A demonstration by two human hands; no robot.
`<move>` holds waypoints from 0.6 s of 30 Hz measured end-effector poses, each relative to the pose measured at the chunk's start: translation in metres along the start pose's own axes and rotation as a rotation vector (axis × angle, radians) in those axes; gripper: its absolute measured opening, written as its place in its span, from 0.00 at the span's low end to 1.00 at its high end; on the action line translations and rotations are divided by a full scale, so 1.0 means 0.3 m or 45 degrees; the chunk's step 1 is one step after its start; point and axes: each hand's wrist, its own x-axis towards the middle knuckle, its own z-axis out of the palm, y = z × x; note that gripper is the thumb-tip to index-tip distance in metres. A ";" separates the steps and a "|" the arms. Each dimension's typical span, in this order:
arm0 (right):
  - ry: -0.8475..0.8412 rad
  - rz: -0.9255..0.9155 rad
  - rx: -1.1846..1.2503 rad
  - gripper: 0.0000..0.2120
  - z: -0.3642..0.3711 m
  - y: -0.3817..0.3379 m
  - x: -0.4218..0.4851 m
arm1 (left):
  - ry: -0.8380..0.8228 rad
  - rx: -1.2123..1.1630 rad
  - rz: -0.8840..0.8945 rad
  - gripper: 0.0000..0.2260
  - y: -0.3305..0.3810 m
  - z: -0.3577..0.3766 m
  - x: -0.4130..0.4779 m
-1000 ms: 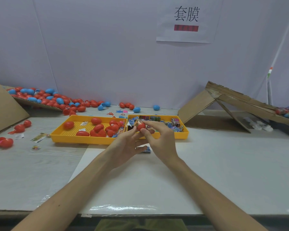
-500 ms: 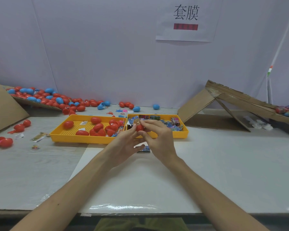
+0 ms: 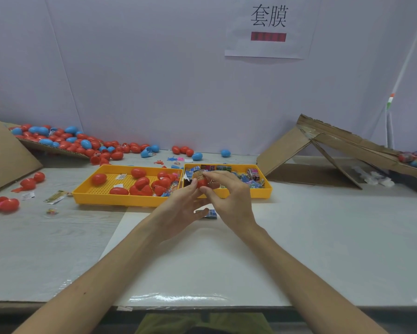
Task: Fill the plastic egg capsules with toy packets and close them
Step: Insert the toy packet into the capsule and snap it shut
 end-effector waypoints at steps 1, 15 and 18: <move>0.007 0.014 0.020 0.18 -0.001 -0.001 0.001 | -0.005 0.004 0.000 0.17 0.002 0.001 0.000; 0.052 0.012 0.048 0.16 -0.009 -0.004 0.000 | -0.076 -0.019 -0.021 0.18 -0.003 -0.016 0.008; 0.029 -0.040 0.021 0.17 -0.007 0.000 0.001 | -0.001 0.020 0.047 0.17 -0.003 -0.014 0.008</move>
